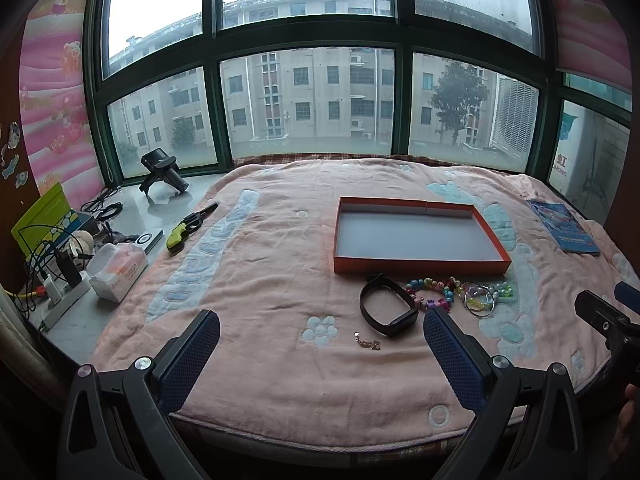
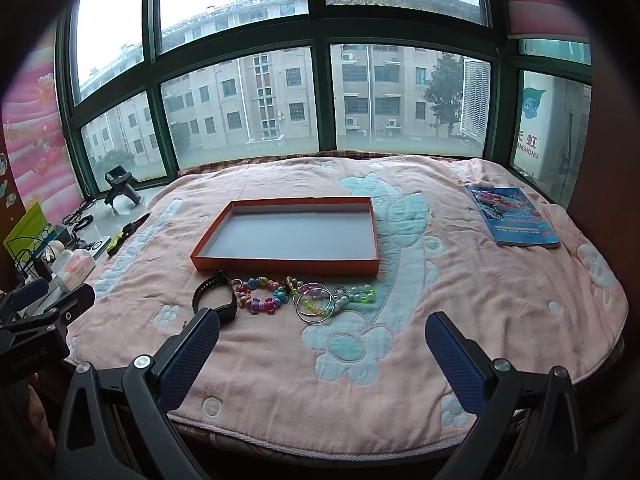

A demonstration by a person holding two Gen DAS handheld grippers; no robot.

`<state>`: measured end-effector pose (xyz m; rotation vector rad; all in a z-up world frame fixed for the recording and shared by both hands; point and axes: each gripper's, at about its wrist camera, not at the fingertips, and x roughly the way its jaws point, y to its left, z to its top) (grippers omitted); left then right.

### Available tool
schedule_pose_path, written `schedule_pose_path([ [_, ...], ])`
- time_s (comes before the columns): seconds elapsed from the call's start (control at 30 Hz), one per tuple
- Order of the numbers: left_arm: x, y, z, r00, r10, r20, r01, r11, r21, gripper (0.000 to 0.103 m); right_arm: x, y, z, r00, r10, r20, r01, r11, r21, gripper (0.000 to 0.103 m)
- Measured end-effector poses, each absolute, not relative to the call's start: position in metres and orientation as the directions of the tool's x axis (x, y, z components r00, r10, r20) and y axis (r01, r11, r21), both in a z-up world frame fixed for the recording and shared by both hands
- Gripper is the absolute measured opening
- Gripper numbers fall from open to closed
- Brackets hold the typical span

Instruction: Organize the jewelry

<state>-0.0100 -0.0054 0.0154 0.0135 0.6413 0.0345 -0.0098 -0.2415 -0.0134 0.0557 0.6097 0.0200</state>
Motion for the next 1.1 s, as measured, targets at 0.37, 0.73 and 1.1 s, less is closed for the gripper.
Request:
schedule_pose_path([
  [0.37, -0.009, -0.005, 0.015, 0.796, 0.035, -0.604, -0.026, 0.999, 0.023, 0.103, -0.010, -0.241, -0.014, 0.818, 0.033, -0.574, 0.000, 0.998, 0.058, 0.103],
  [0.73, -0.004, -0.010, 0.015, 0.795, 0.036, -0.605, -0.017, 0.999, 0.038, 0.103, -0.008, -0.240, -0.015, 0.818, 0.035, -0.574, 0.000, 0.998, 0.061, 0.103],
  [1.1, 0.003, -0.012, 0.011, 0.788, 0.028, -0.615, -0.008, 0.999, 0.035, 0.103, -0.007, -0.241, -0.017, 0.816, 0.038, -0.577, -0.002, 0.998, 0.063, 0.103],
])
